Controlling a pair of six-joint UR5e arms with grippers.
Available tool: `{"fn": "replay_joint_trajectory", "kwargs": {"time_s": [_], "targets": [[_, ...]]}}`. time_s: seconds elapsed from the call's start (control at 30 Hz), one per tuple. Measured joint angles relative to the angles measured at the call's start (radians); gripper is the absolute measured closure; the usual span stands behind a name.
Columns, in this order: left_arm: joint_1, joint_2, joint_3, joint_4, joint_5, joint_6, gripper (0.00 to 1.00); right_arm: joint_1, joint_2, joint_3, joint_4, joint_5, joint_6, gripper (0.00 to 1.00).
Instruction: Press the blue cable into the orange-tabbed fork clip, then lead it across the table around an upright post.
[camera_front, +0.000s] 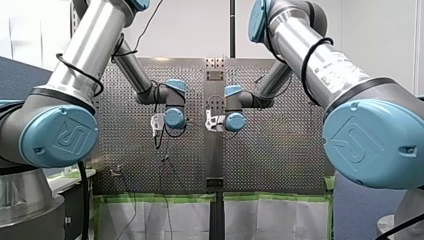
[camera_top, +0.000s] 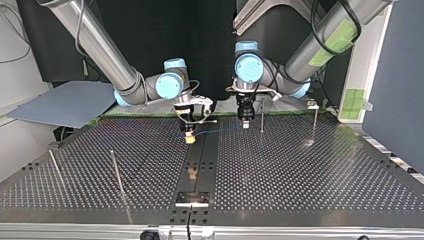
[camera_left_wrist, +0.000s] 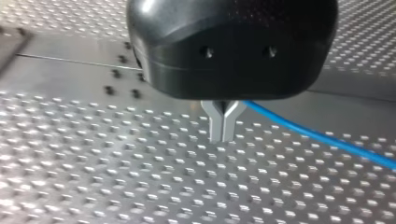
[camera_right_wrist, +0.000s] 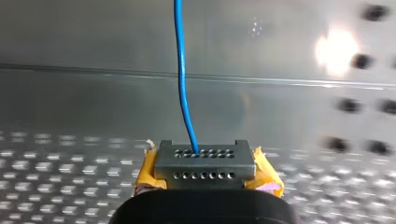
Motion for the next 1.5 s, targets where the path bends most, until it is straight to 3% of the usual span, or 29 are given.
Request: {"fn": "replay_joint_trajectory", "kwargs": {"time_s": [0.63, 0.93, 1.17, 1.5], "targets": [[-0.047, 0.175, 0.123, -0.152, -0.034, 0.004, 1.00, 0.006, -0.191, -0.005, 0.016, 0.004, 0.002, 1.00], [-0.065, 0.191, 0.176, -0.198, -0.040, 0.010, 1.00, 0.005, -0.276, -0.022, 0.042, 0.017, 0.002, 1.00], [-0.078, 0.191, 0.219, -0.231, -0.040, 0.011, 1.00, -0.003, -0.332, -0.041, 0.085, 0.043, -0.004, 1.00], [-0.112, 0.191, 0.317, -0.298, -0.039, 0.000, 1.00, -0.014, -0.358, -0.052, 0.141, 0.110, -0.018, 1.00]]}}
